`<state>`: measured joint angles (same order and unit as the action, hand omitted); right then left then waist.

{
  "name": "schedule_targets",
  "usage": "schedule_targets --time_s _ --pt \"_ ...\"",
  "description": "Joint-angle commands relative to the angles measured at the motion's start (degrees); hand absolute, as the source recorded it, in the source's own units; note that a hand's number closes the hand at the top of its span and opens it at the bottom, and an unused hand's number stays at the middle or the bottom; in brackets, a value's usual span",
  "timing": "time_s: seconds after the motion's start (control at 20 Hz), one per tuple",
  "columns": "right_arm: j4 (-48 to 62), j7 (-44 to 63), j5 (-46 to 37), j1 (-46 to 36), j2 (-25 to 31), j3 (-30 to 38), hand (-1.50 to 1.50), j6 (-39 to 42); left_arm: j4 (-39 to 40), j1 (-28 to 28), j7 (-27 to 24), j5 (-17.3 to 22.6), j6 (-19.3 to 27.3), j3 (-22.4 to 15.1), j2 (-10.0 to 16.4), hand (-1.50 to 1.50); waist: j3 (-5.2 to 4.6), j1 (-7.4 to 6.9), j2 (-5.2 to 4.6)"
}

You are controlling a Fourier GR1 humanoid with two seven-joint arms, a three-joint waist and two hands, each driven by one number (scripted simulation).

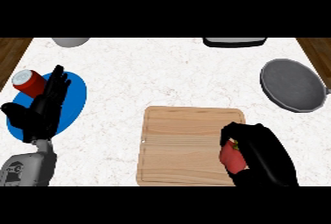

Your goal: Pick the bell pepper from the cutting board and place it in the pan

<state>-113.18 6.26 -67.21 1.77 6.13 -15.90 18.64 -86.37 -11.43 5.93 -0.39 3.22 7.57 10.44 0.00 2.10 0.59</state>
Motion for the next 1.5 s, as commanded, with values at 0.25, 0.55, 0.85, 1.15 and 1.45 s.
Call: schedule_targets --time_s 0.25,0.55,0.85,1.15,1.45 --pt "-9.02 0.76 13.45 -2.33 -0.42 18.67 1.50 -0.31 1.53 -1.43 -1.19 -1.43 0.85 -1.74 -1.88 0.00 0.03 -1.76 -0.65" --pt "-1.47 4.12 28.05 -13.05 -0.72 31.85 1.50 2.57 2.86 -1.07 -2.93 -1.56 0.53 -1.49 -1.85 0.00 0.01 -2.02 -0.72" --pt "22.83 -5.57 28.51 -23.96 12.43 43.36 1.50 -3.94 2.39 -3.46 -1.33 -2.44 1.17 -2.85 -2.67 0.00 0.07 -2.85 -1.07" --pt "46.51 -18.68 21.04 -28.63 19.61 44.76 1.50 -17.76 0.66 -3.45 0.70 0.34 -1.75 -1.40 -0.72 0.00 0.15 -4.19 -1.30" --pt "70.25 -28.55 18.15 -36.14 25.00 46.24 1.50 -27.95 2.82 -4.99 -1.02 -0.07 -1.94 -1.52 -0.85 0.00 0.23 -5.06 -1.77"
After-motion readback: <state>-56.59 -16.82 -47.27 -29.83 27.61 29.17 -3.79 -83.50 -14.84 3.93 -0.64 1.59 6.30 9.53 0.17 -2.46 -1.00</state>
